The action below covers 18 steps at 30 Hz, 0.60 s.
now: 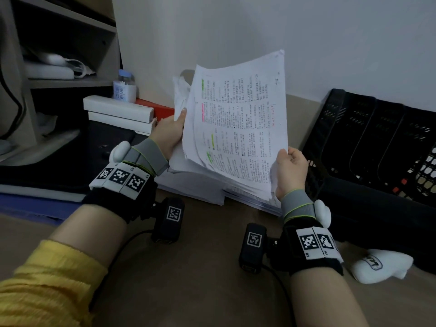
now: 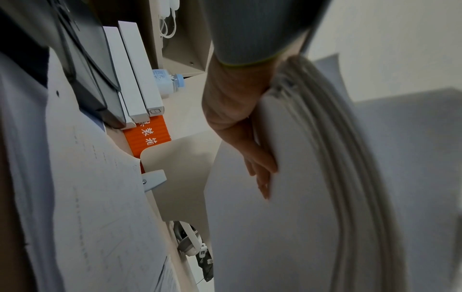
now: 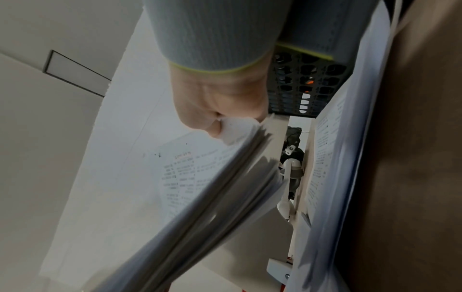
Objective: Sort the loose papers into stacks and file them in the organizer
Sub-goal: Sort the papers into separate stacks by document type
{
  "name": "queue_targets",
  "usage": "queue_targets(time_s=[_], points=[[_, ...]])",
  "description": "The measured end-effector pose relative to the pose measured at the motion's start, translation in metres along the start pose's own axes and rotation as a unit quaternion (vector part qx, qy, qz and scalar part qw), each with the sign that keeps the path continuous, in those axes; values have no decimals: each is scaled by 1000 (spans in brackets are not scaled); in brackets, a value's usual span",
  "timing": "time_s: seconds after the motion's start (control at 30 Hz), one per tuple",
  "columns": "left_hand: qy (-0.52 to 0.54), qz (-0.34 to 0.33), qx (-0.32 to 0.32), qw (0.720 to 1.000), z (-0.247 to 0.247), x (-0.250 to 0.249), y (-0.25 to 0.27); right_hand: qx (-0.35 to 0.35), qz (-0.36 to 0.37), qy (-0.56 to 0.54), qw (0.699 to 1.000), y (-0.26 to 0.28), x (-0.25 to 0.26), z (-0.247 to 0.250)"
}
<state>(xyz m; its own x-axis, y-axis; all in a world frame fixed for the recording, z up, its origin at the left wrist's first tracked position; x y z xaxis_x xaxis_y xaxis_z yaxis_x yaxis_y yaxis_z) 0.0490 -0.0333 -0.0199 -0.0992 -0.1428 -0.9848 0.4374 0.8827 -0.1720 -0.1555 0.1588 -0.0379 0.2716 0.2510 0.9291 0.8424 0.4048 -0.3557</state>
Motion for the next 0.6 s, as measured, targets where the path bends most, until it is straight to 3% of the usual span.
queue_targets(time_s=[0.23, 0.4, 0.6], points=[[21, 13, 8, 1000, 5, 3, -3, -14, -79, -13, 997, -8, -15, 2], [28, 18, 16, 999, 6, 2, -3, -10, -73, -8, 997, -10, -15, 6], [104, 27, 69, 992, -3, 3, 1, 80, -130, -50, 987, -4, -19, -7]])
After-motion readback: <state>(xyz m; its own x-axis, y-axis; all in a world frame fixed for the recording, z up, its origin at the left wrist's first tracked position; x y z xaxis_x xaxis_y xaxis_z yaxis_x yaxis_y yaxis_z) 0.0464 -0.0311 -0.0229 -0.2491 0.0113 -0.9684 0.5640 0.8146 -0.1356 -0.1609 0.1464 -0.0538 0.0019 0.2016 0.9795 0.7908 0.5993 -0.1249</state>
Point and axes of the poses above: each hand's wrist, its own y-axis away from the middle knuckle, its own z-axis out of the back of the hand, x = y × z, the point moved 5 cm from there along -y, towards the middle knuckle, and after that the axes turned 4 degrees about y, right-handed, at the moved point
